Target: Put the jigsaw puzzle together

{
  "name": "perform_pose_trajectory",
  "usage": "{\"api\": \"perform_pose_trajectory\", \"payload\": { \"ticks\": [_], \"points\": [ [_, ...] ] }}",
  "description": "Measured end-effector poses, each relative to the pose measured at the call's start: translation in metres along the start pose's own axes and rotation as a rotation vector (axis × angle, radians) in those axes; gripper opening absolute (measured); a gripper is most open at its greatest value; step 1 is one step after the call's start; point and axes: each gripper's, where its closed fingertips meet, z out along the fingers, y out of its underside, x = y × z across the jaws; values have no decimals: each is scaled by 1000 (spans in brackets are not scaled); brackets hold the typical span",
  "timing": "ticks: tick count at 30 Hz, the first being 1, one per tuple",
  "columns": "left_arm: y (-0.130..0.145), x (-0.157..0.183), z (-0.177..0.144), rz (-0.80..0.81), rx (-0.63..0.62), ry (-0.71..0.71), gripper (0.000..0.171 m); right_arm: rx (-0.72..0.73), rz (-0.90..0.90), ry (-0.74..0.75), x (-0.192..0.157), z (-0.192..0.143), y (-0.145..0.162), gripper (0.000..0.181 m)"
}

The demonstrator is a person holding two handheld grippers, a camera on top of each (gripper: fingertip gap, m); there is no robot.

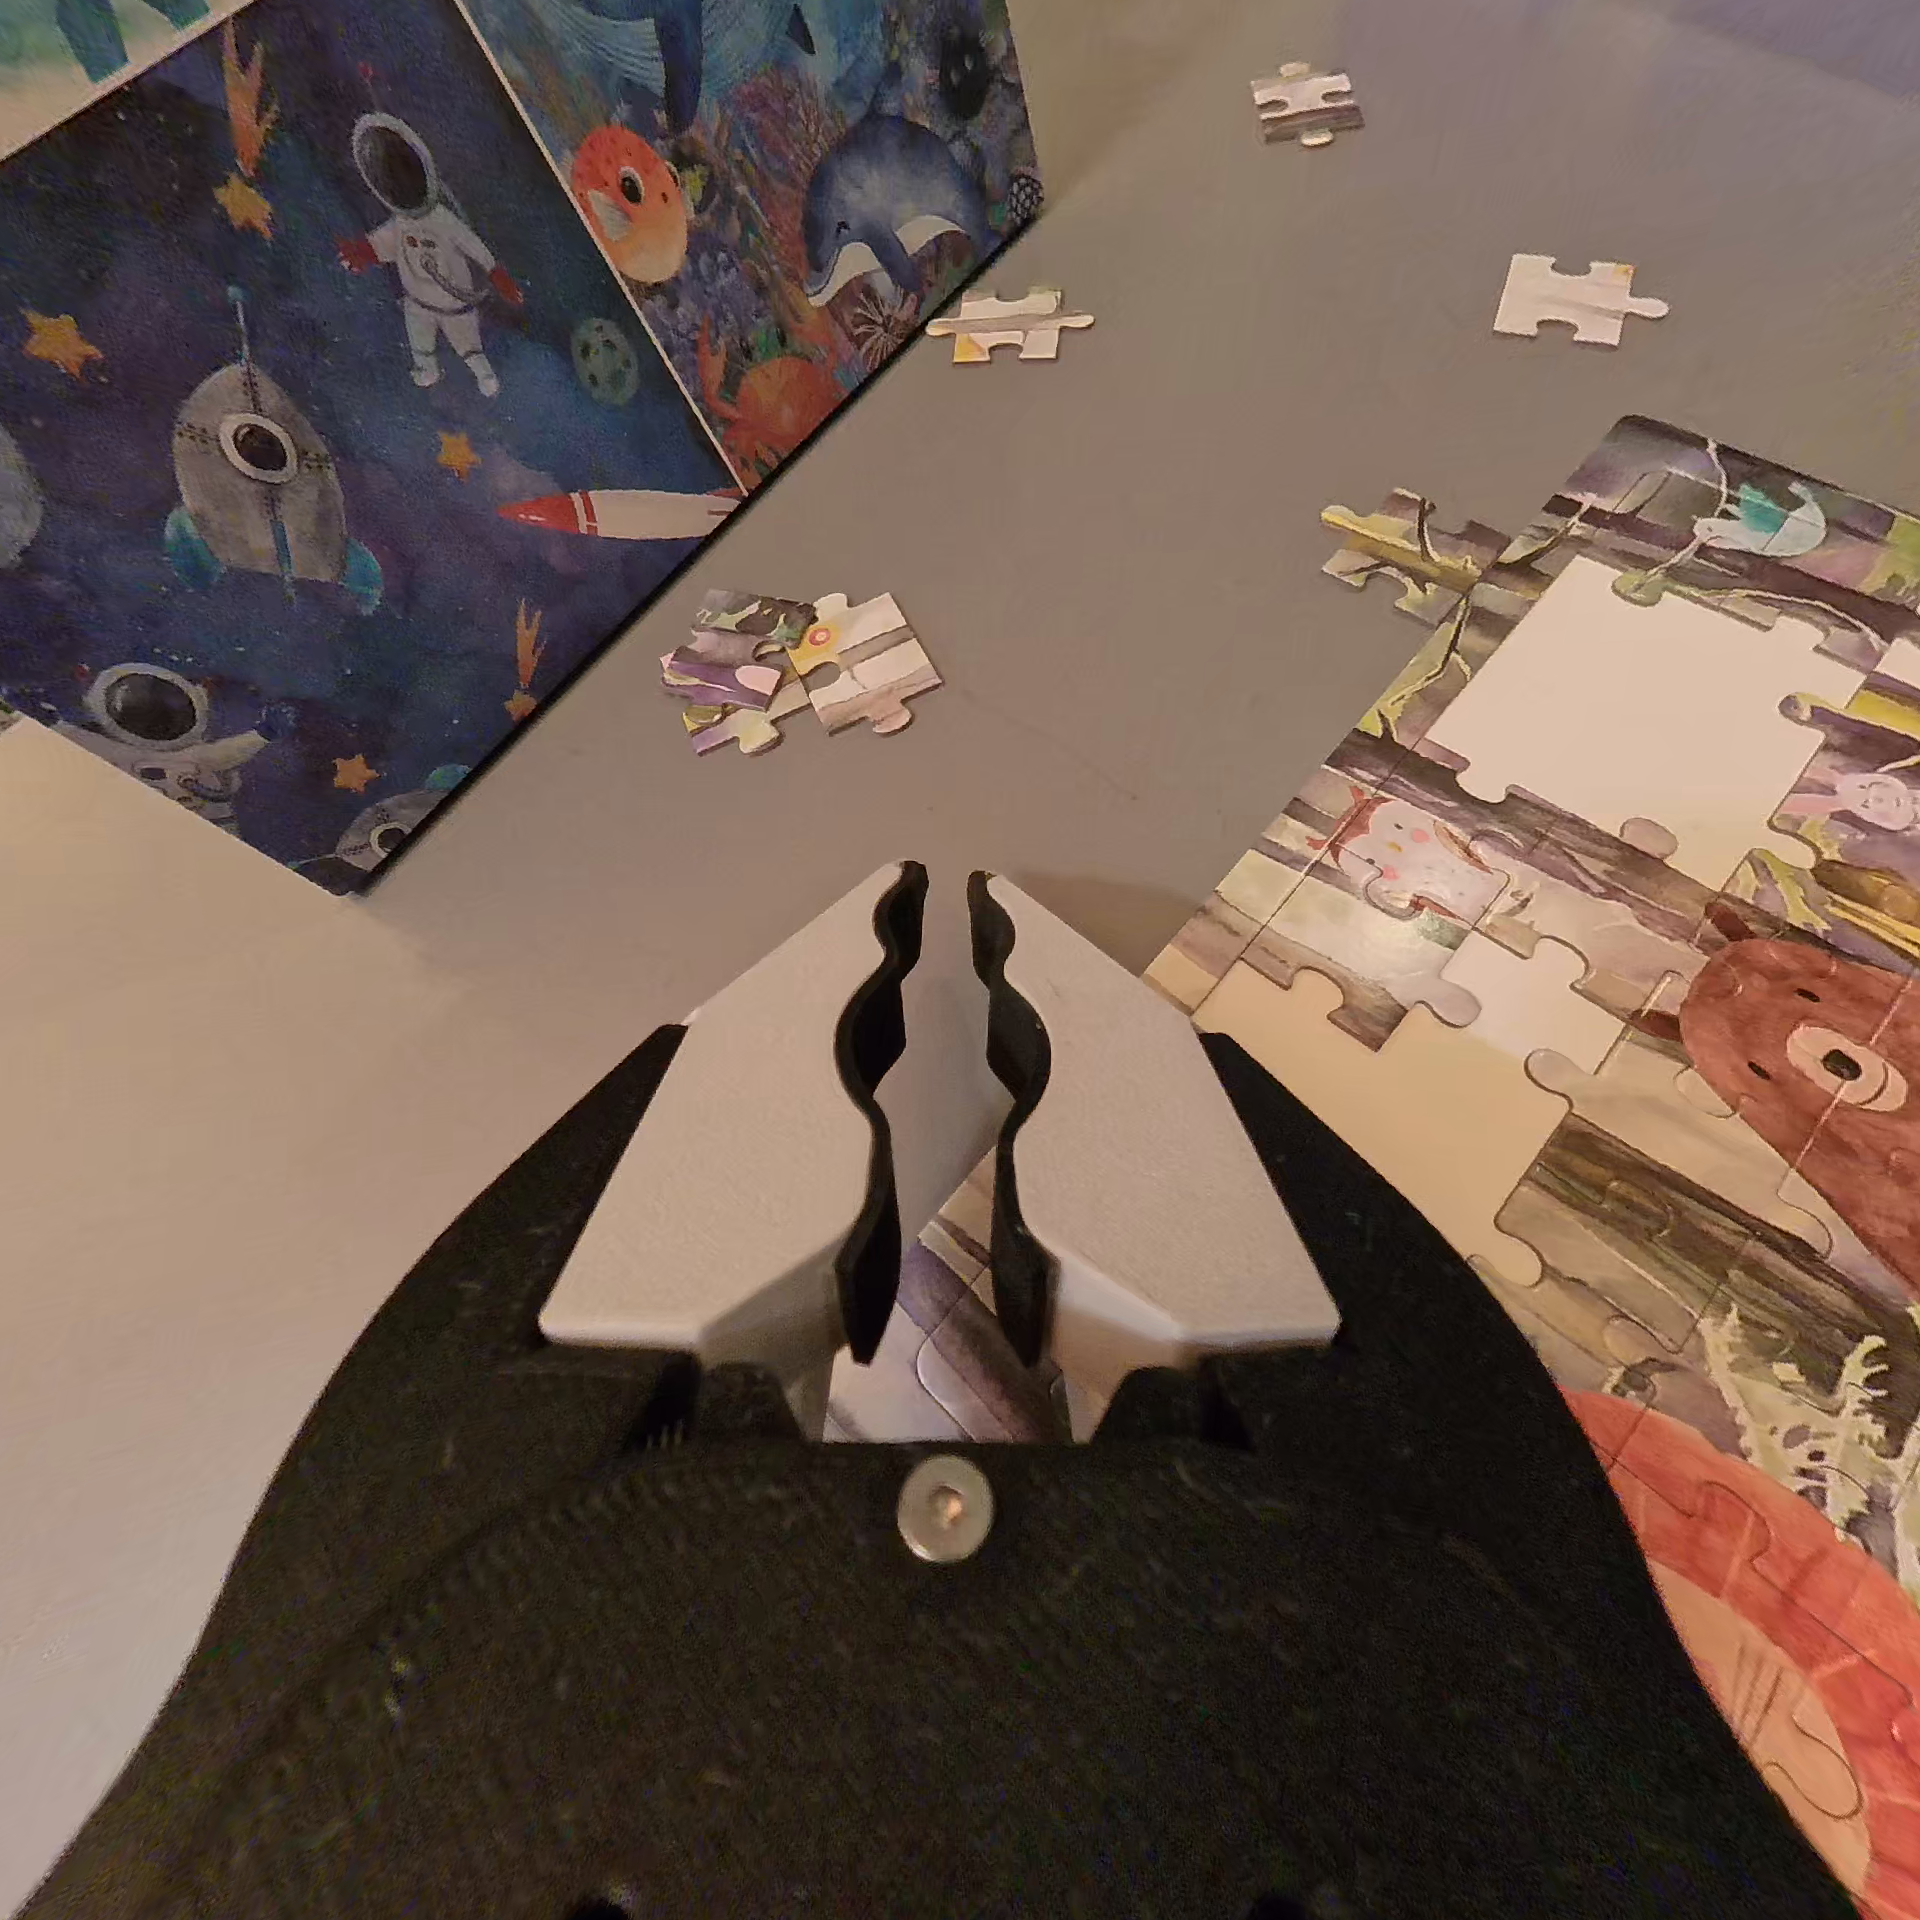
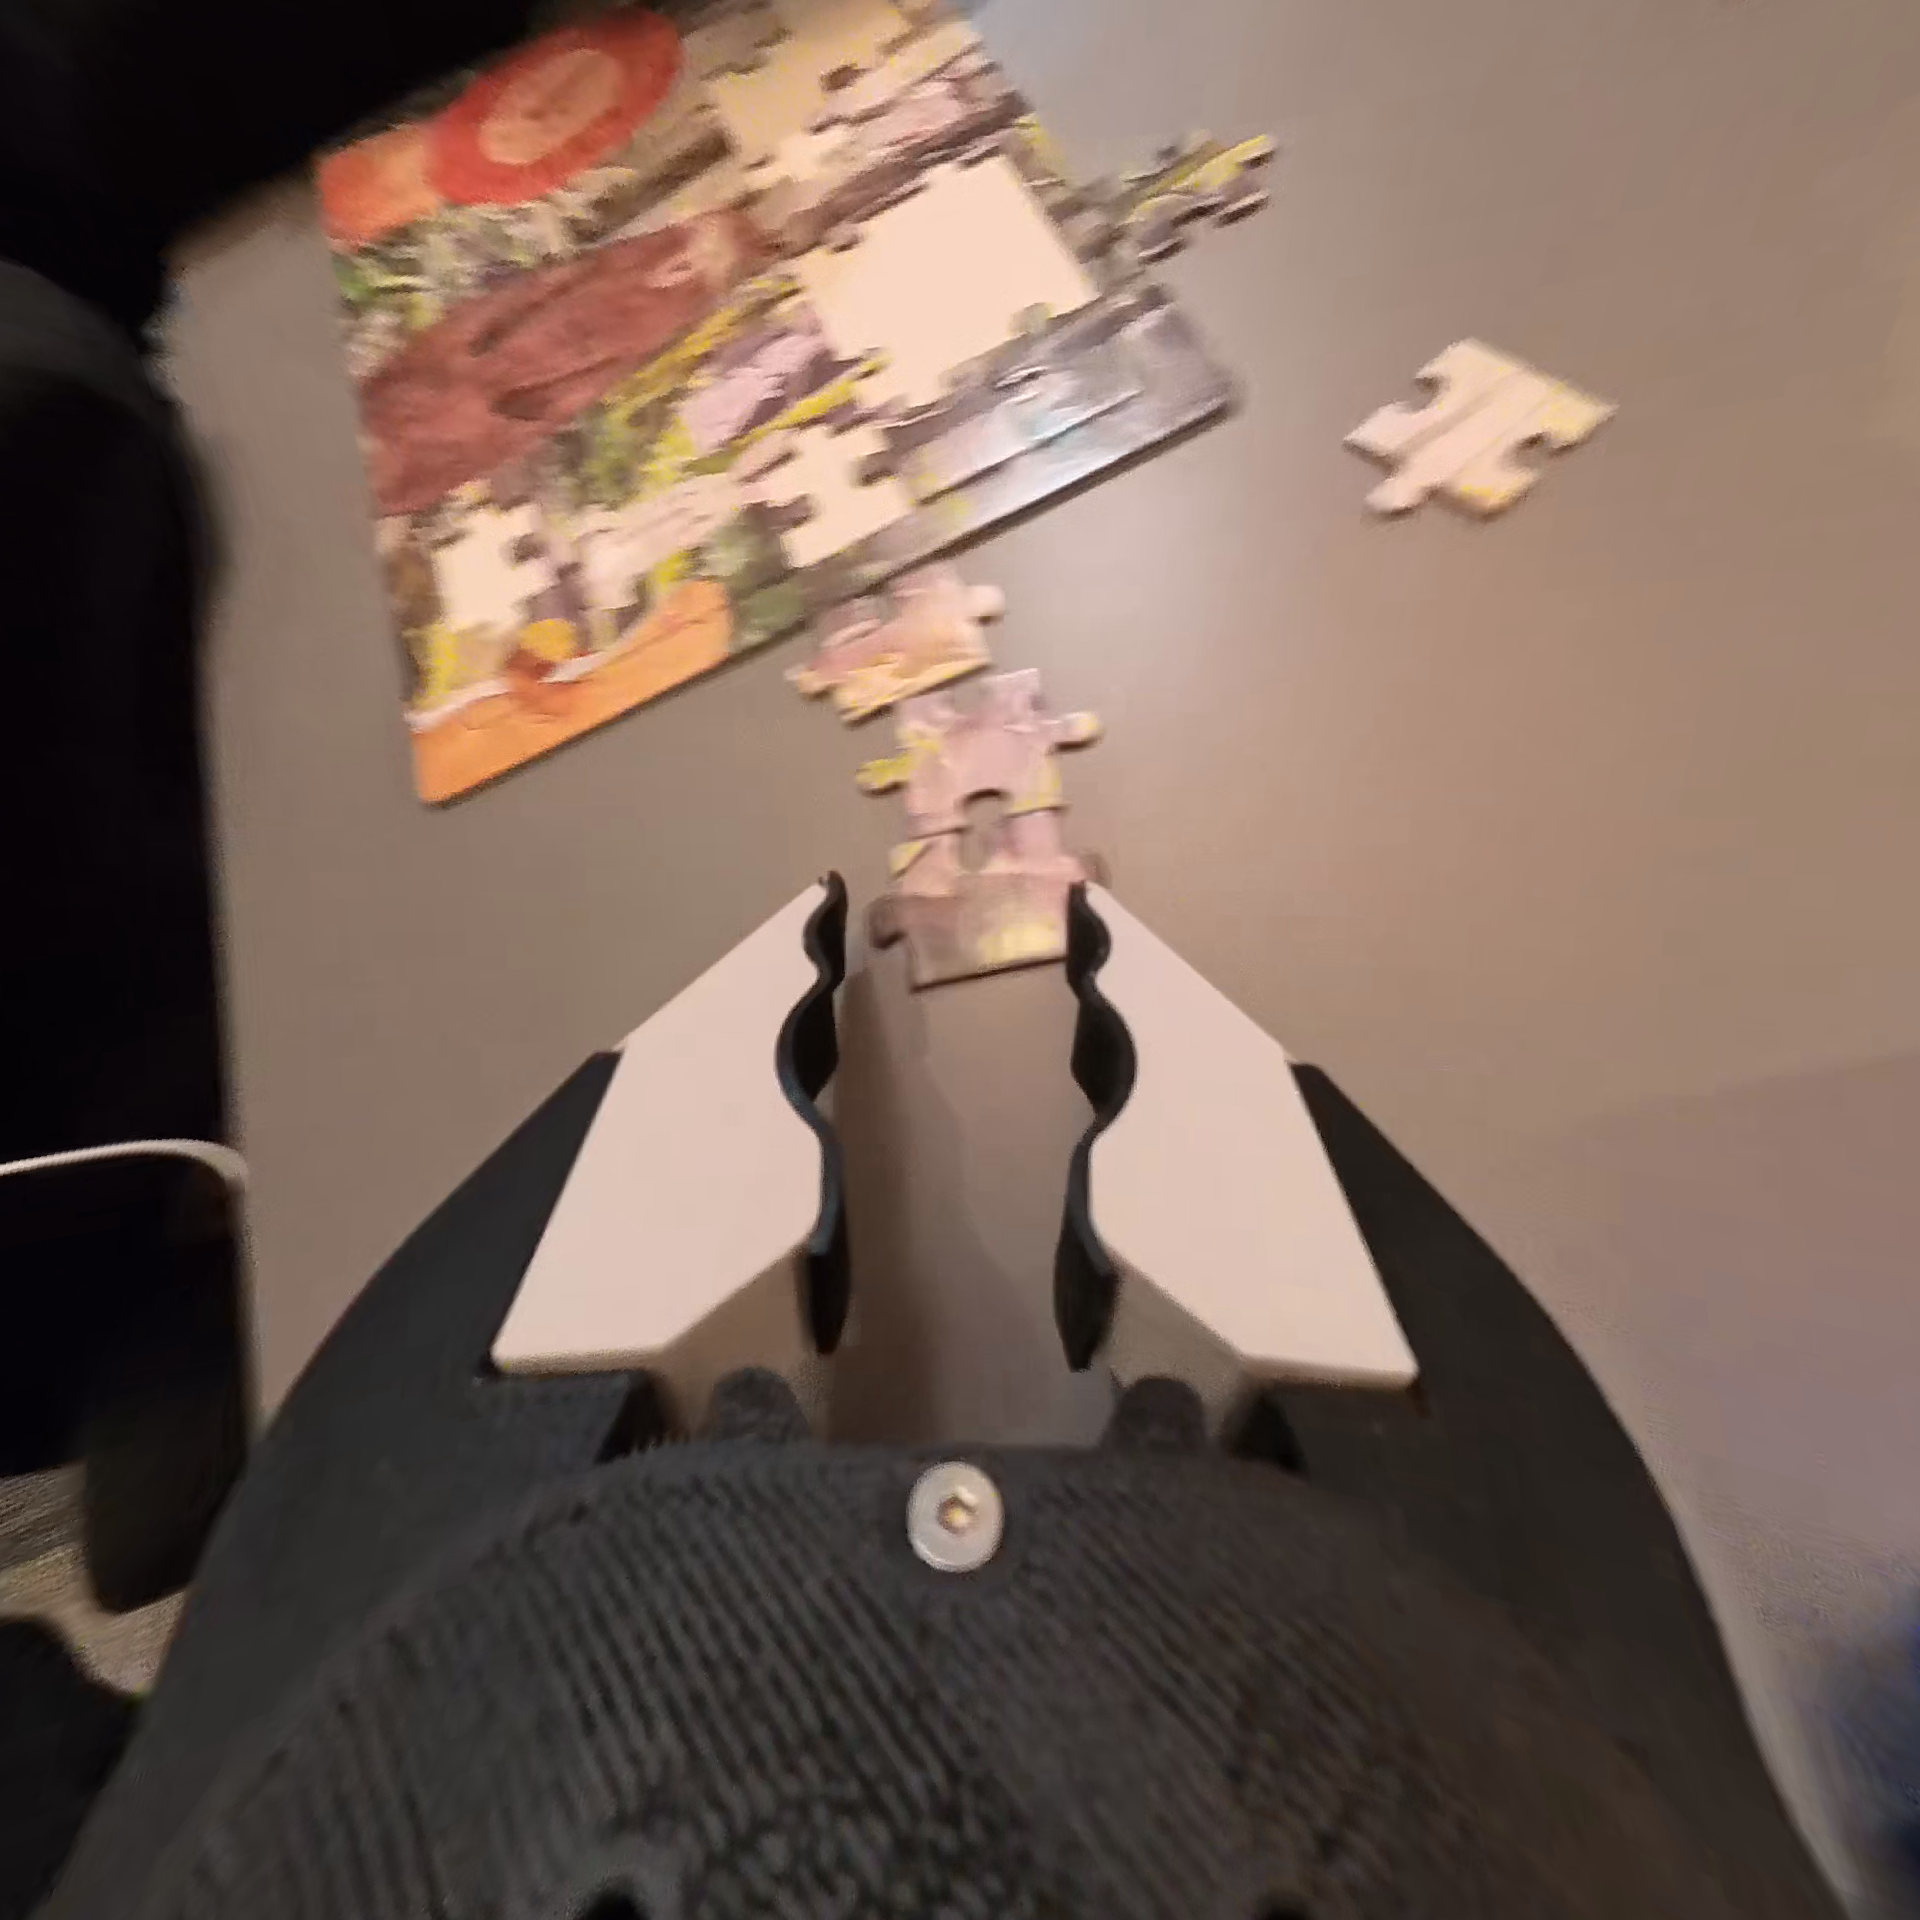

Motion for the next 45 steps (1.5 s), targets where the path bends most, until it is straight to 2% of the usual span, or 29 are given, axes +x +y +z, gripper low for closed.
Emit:
{"api": "perform_pose_trajectory", "payload": {
  "ticks": [1, 3, 7, 11, 14, 16, 20, 25, 26, 27, 29, 33, 38, 41, 45],
  "points": [
    [0, 0, 0, 0, -3, 1, 7, 7, 3, -15, -11, 0, 1, 49],
    [1, 1, 1, 3, -7, 5, 7, 16, -30, 1, -24, 0, 2, 44],
    [1, 3, 1, 14, -6, 11, 6, 82, -107, 143, -19, -8, -7, 49],
    [1, 3, 1, 18, -7, 9, 6, 15, -43, 152, -19, -1, 7, 59],
    [0, 3, 0, 17, 3, 7, 6, -12, -86, 210, -25, 6, 11, 61],
    [0, 4, 0, 15, 2, 17, 6, -18, -117, 268, -24, 7, 10, 58],
    [-1, 5, -1, 18, 7, 26, 6, -11, -93, 256, -27, 7, 11, 41],
    [-3, 5, -2, 19, 22, 29, 6, -5, -80, 299, -29, 6, 12, 40],
    [-3, 6, -3, 18, 26, 30, 6, 2, -79, 305, -31, 5, 12, 36],
    [-4, 5, -3, 17, 32, 30, 5, 17, -87, 305, -36, 3, 10, 4],
    [-5, 5, -4, 13, 42, 29, 5, 68, -77, 320, -44, -2, 4, 17],
    [-5, 5, -4, 10, 41, 32, 5, 78, -56, 348, -55, -7, 1, 33],
    [-4, 5, -4, 24, 39, 24, 5, 58, -58, 511, -11, -19, -4, 49],
    [-5, 6, -4, 29, 41, 20, 4, 43, 7, 468, 12, -12, -6, 62],
    [-6, 5, -6, 23, 53, 21, 4, -14, 77, 370, 19, 2, 2, 73]
  ]
}}
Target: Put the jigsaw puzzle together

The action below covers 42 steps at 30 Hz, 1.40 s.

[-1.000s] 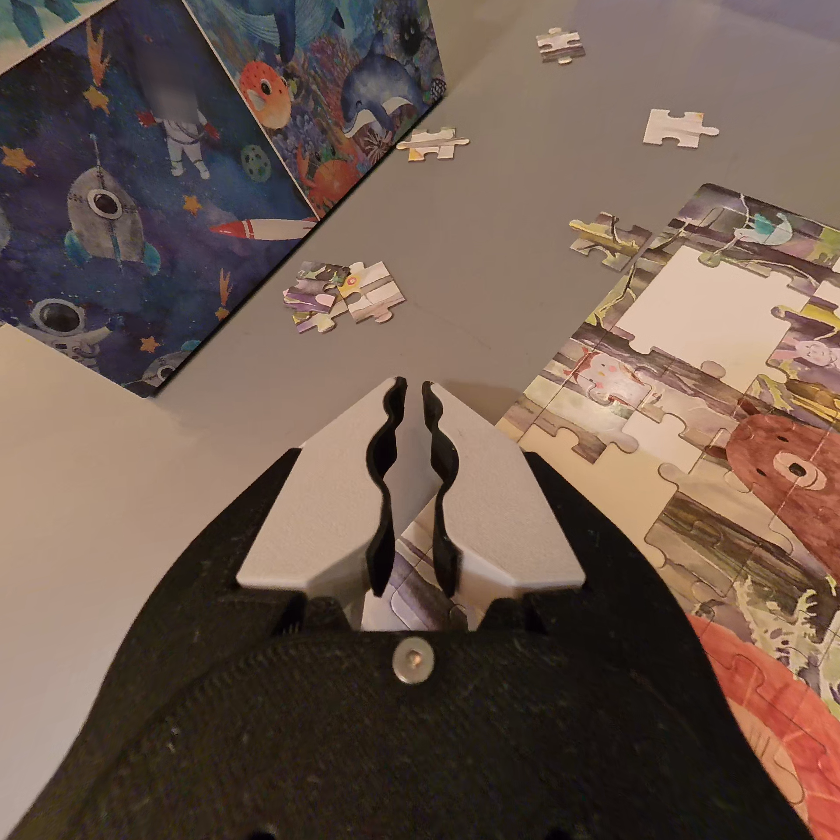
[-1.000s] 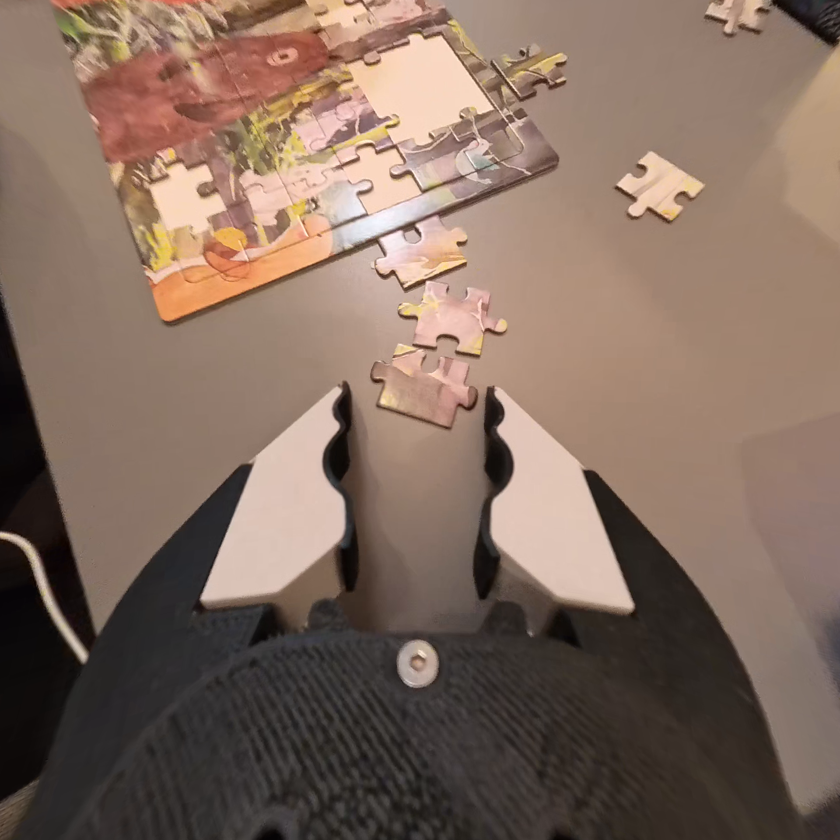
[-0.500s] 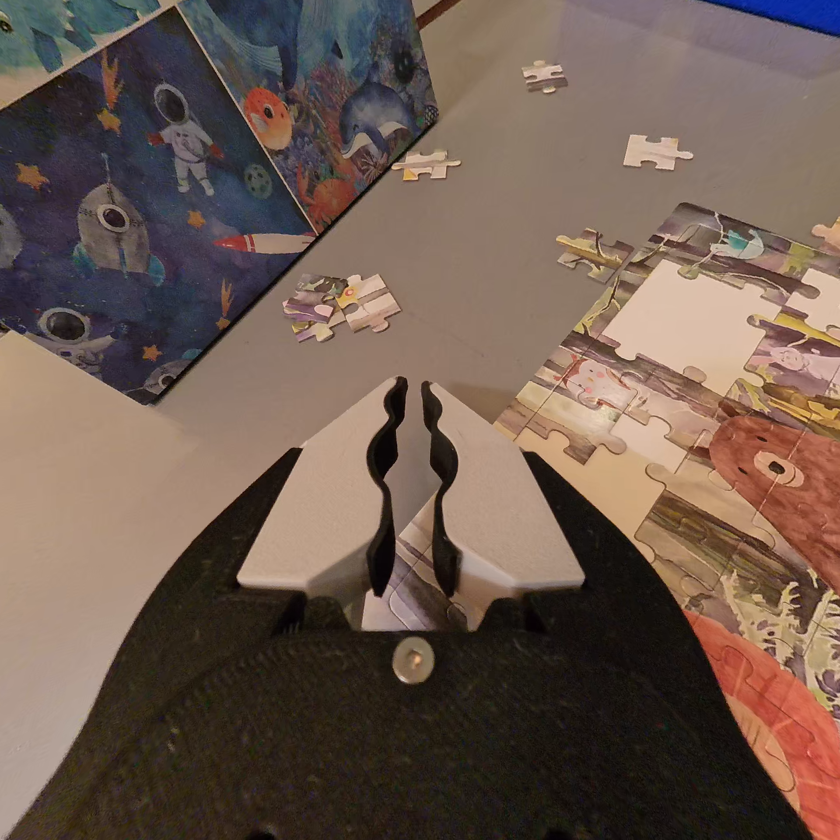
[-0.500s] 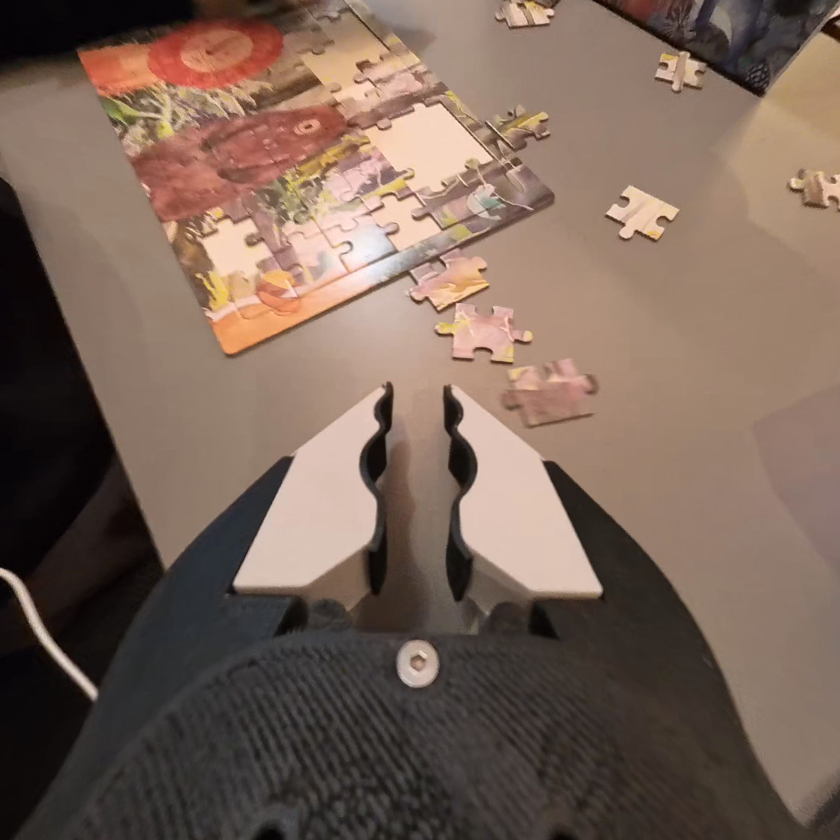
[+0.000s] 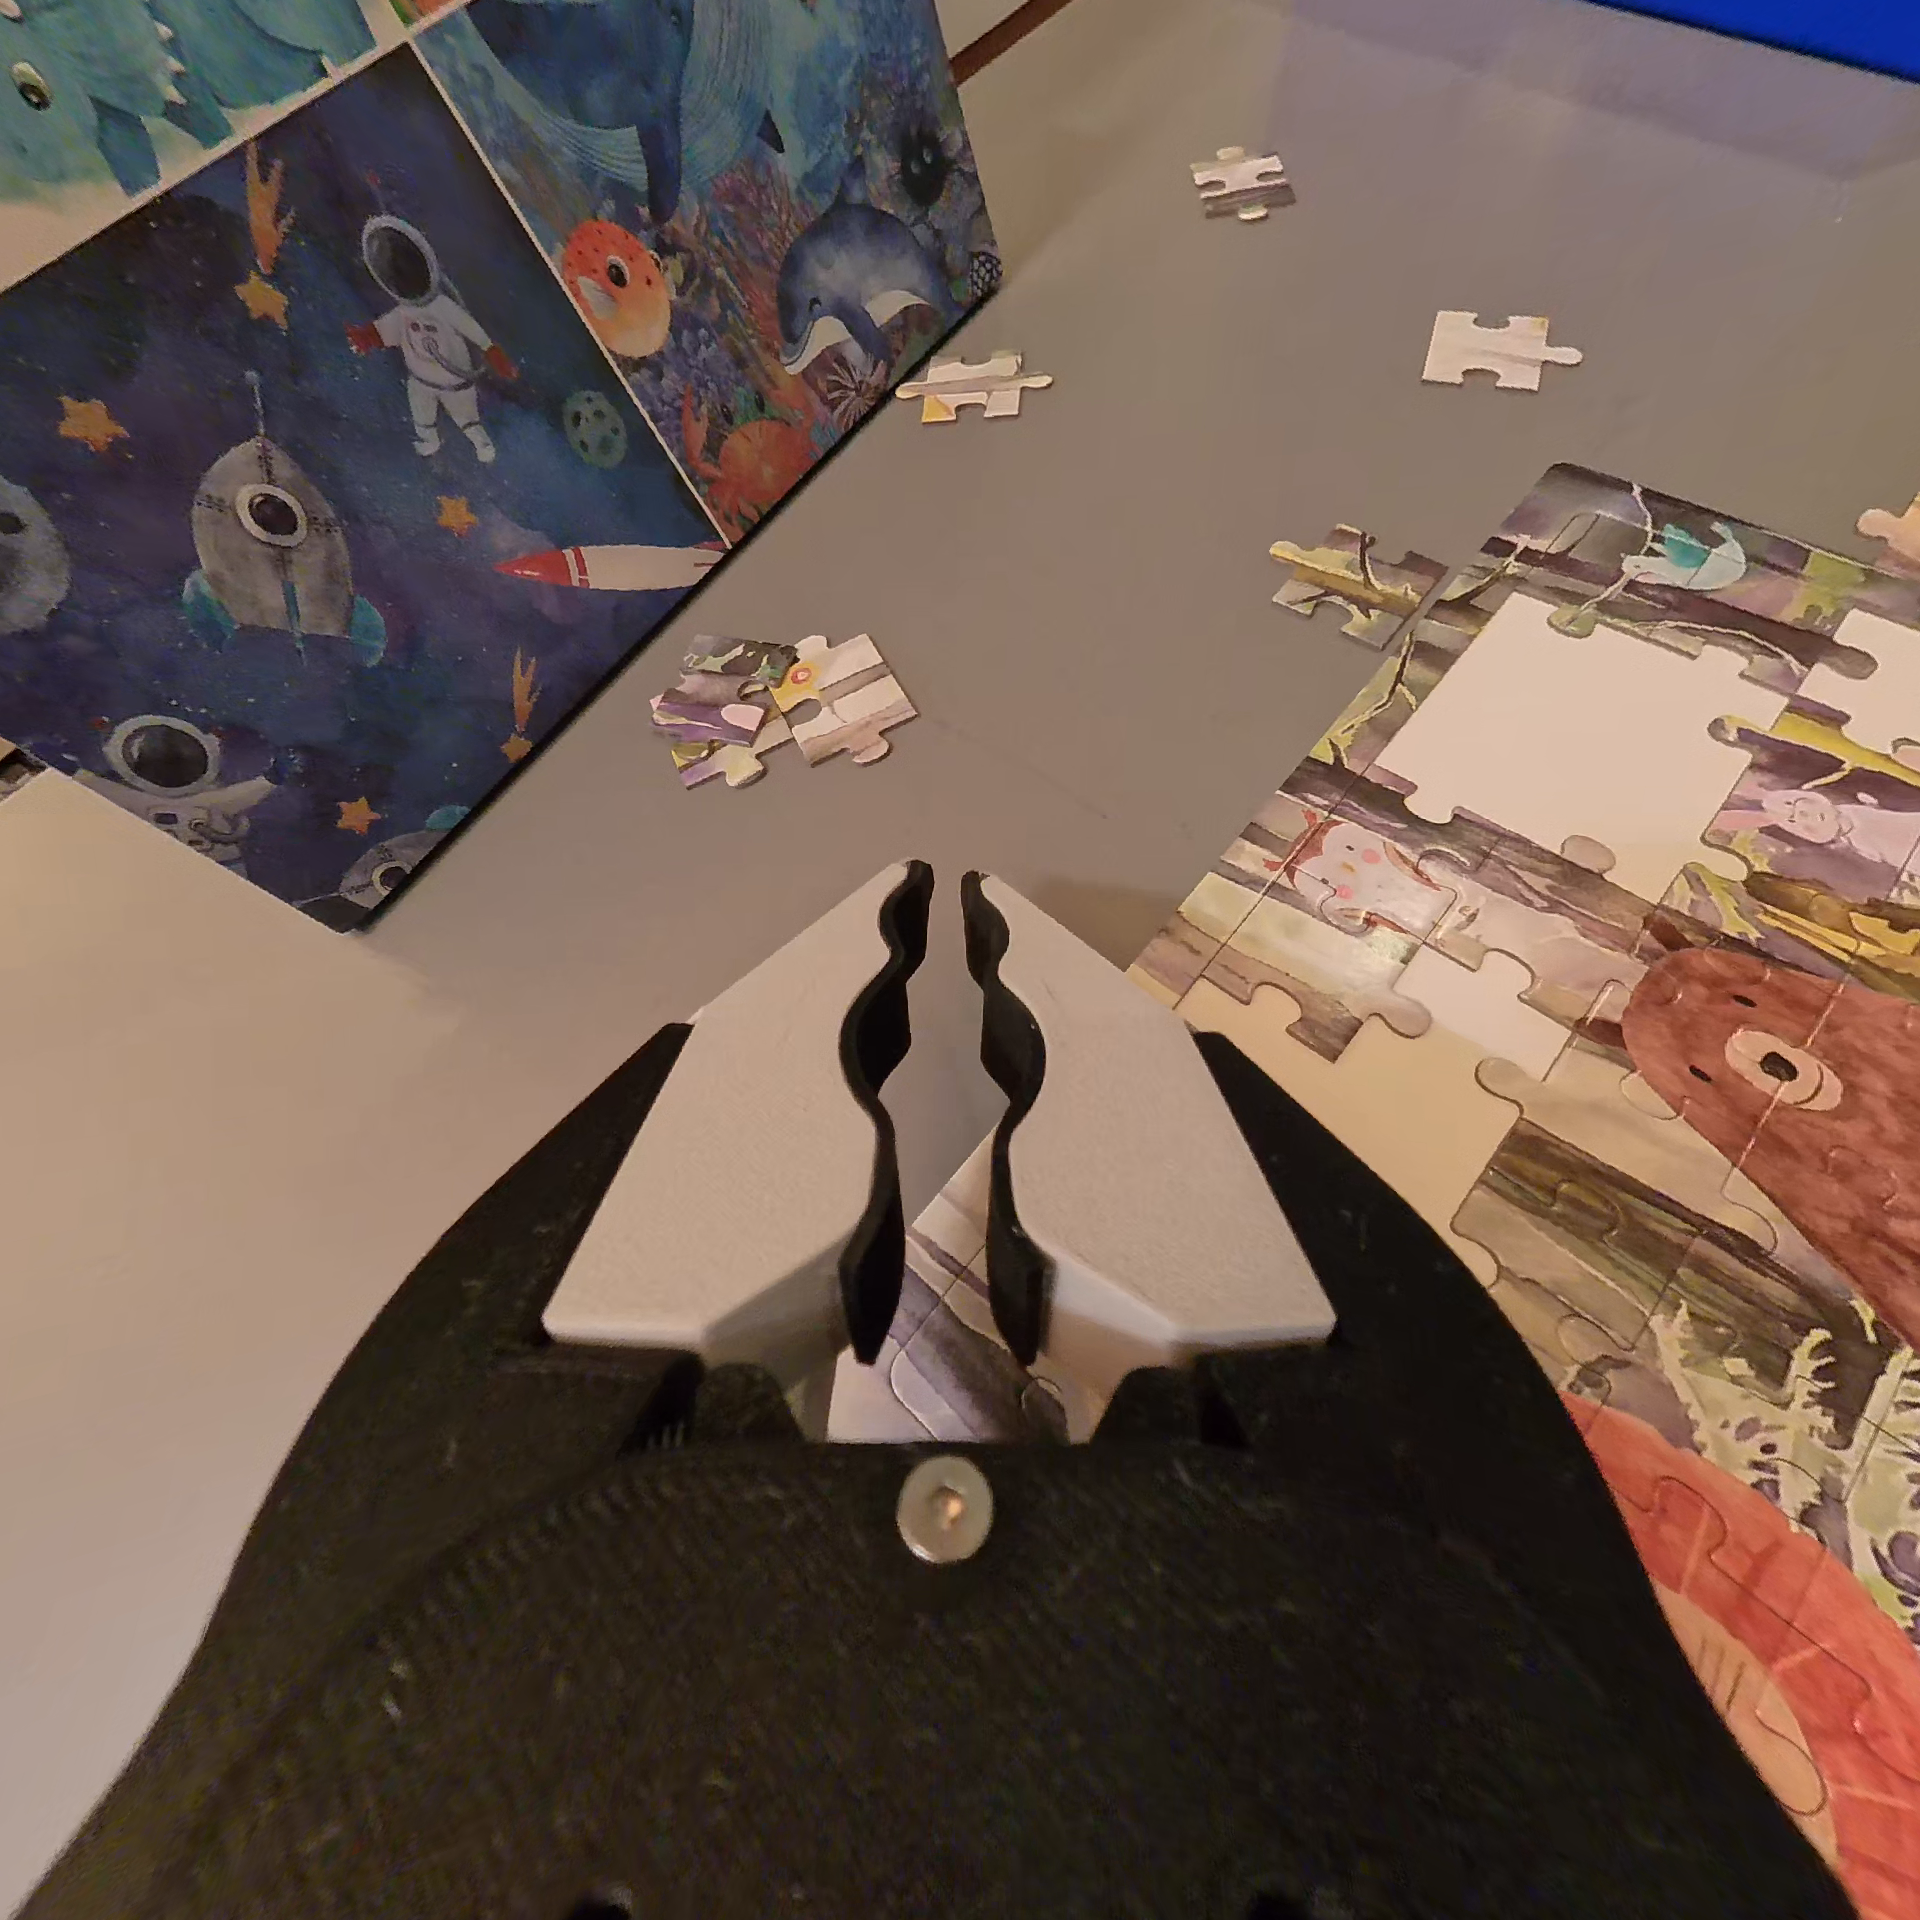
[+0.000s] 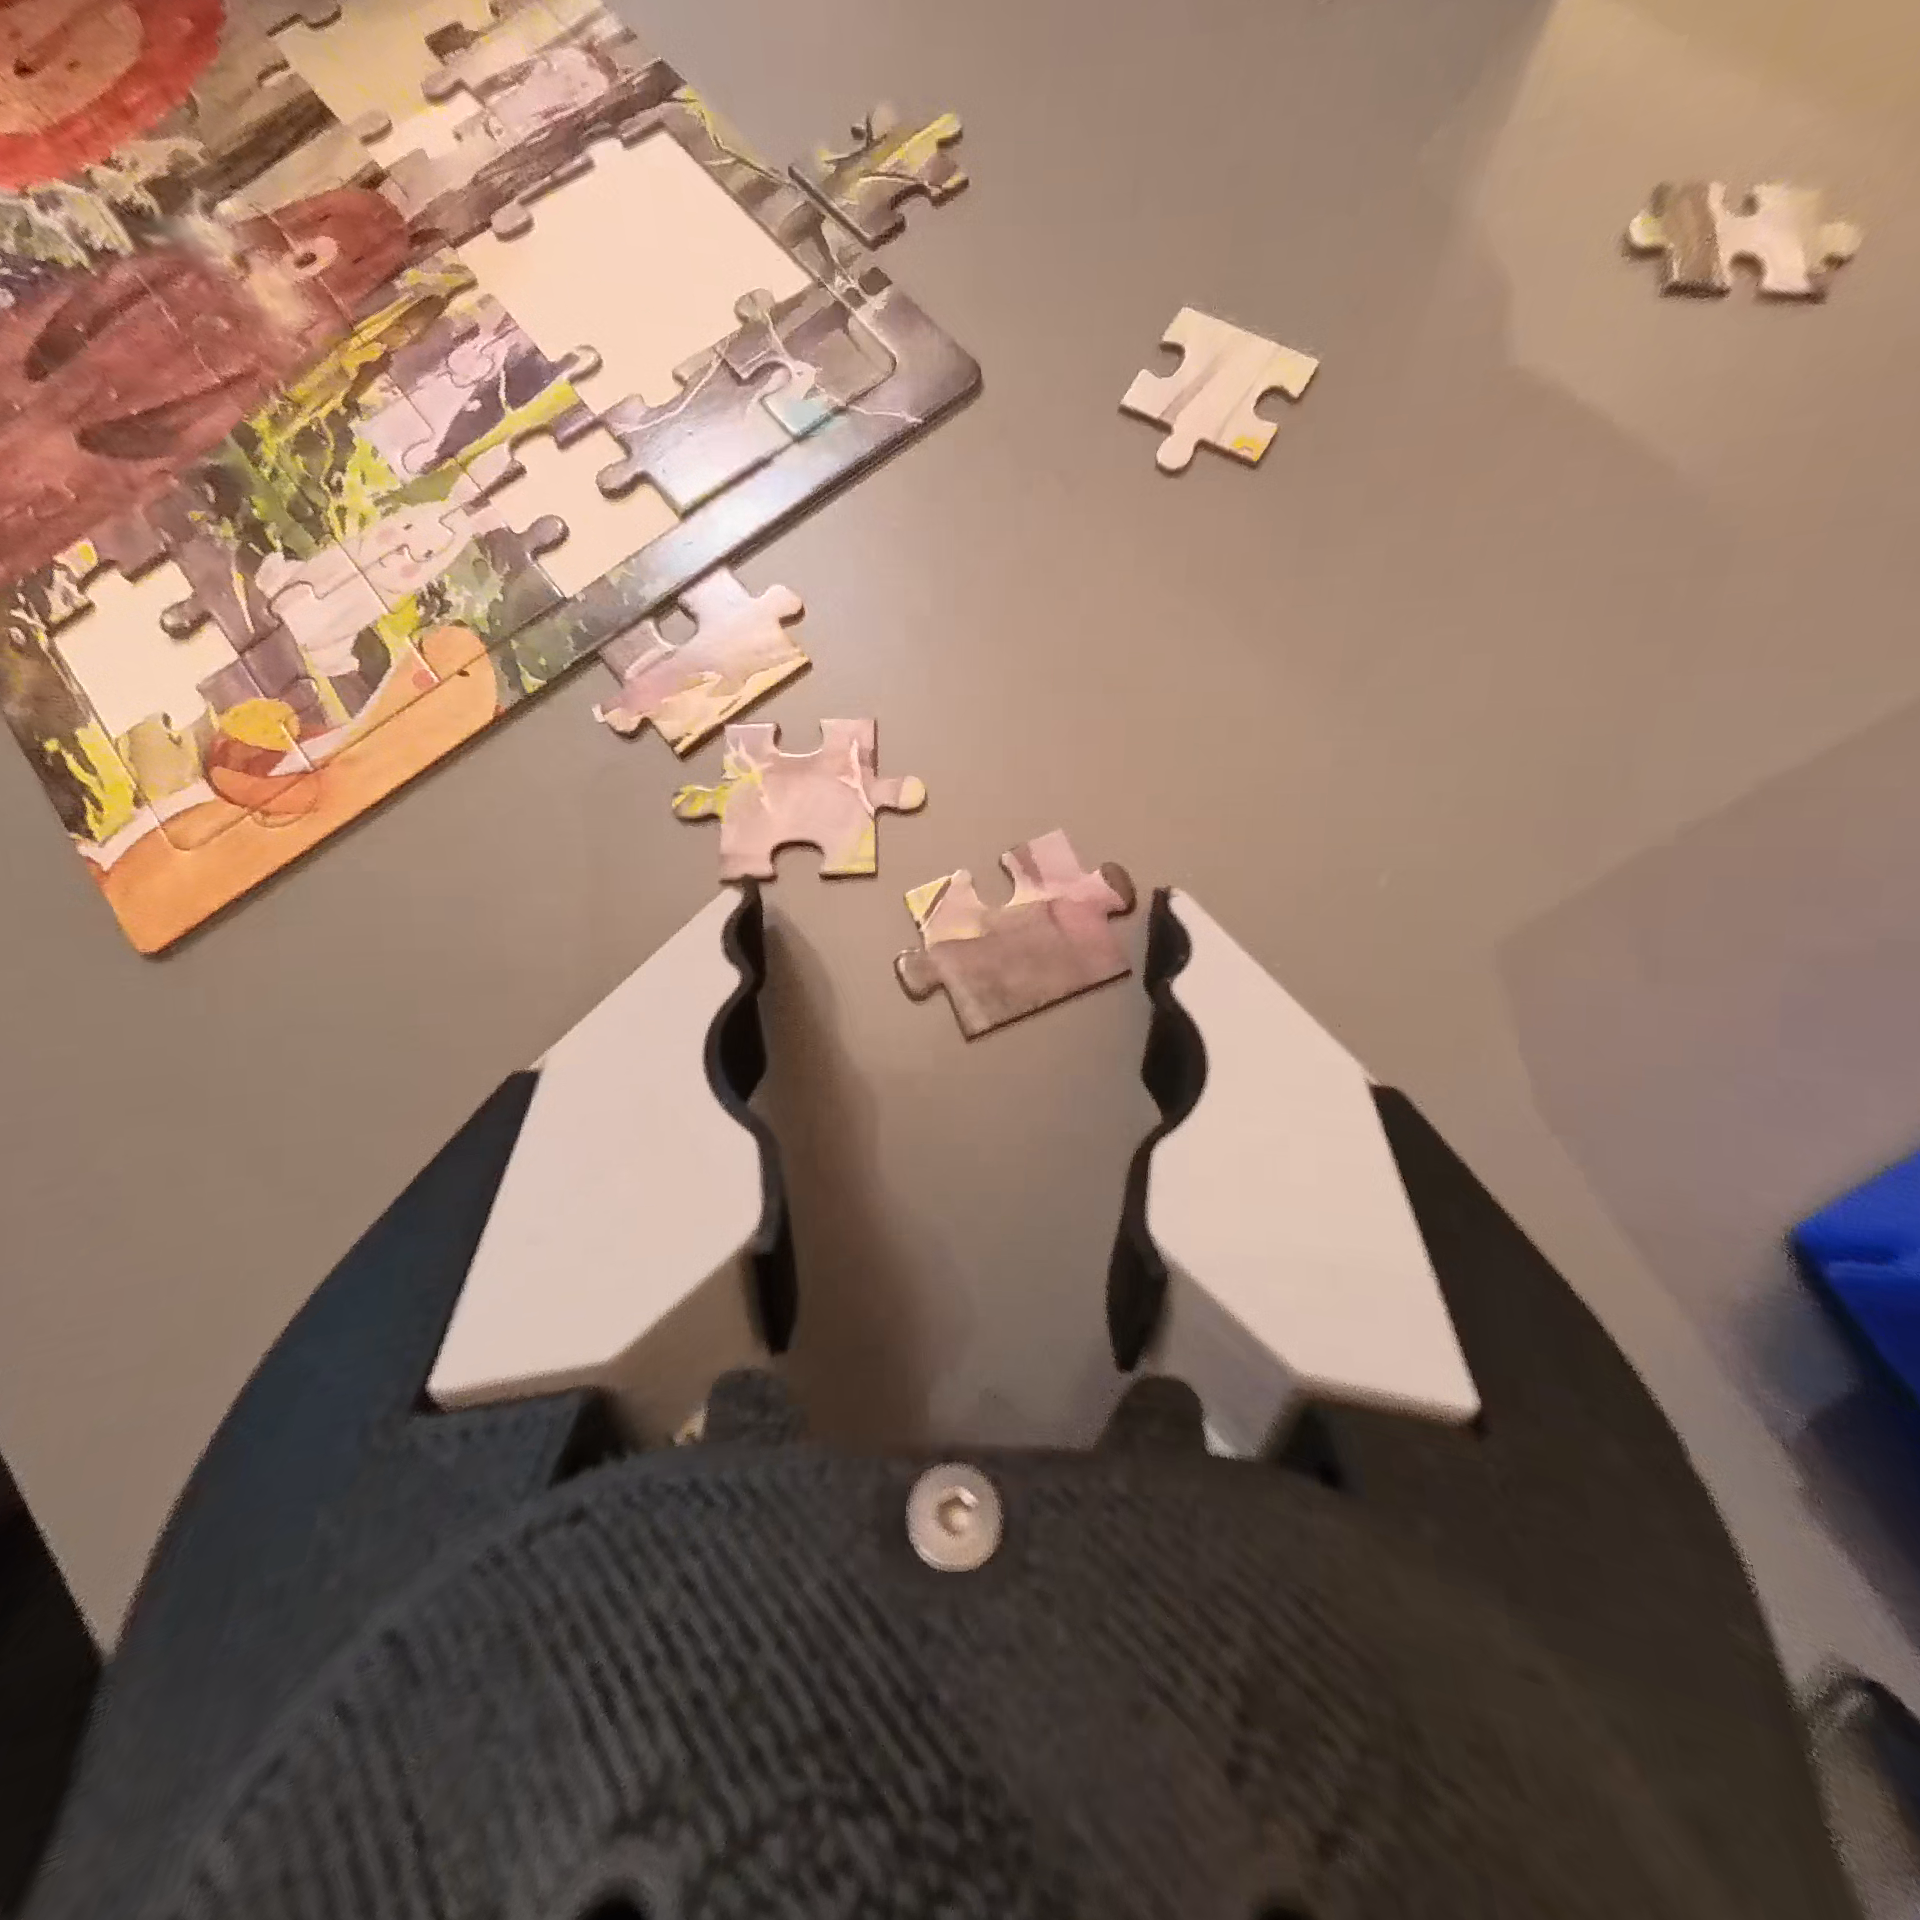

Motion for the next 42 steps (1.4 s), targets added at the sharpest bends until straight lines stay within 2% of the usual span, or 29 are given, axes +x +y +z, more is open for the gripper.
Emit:
{"api": "perform_pose_trajectory", "payload": {
  "ticks": [4, 6, 8, 13, 16, 20, 23, 26, 32, 35, 36, 38, 42],
  "points": [
    [0, 0, 0, -6, 3, 8, 4, -46, 50, -106, -28, -14, 10, 54],
    [0, 0, 0, -7, 1, 10, 4, -73, 58, -184, -54, -23, 17, 51],
    [0, 1, 0, -3, 0, 11, 4, -61, 22, -186, -68, -30, 19, 47],
    [1, 1, 1, 8, -9, 4, 4, 24, -70, -102, -60, -36, 7, 49],
    [1, 1, 1, 8, -8, 1, 4, 38, -124, -141, -60, -30, 8, 52],
    [2, 0, 1, 3, -14, -1, 4, -26, -210, -162, -55, -16, 18, 54],
    [2, 0, 2, 1, -20, -1, 4, -22, -215, -204, -56, -12, 15, 53],
    [3, 0, 3, 6, -26, -1, 4, -12, -250, -197, -56, -13, 16, 34],
    [5, 3, 4, 24, -44, 5, 4, -6, -247, -170, -62, -15, 17, 31],
    [5, 4, 4, 31, -45, 7, 5, 47, -252, -163, -69, -21, 10, 6],
    [5, 4, 4, 32, -45, 8, 5, 60, -230, -157, -69, -23, 8, 19],
    [6, 4, 5, 29, -48, 10, 5, 37, -184, -150, -67, -22, 11, 33],
    [6, 4, 5, 27, -48, 12, 5, 37, -199, -72, -47, -19, 6, 49]
  ]
}}
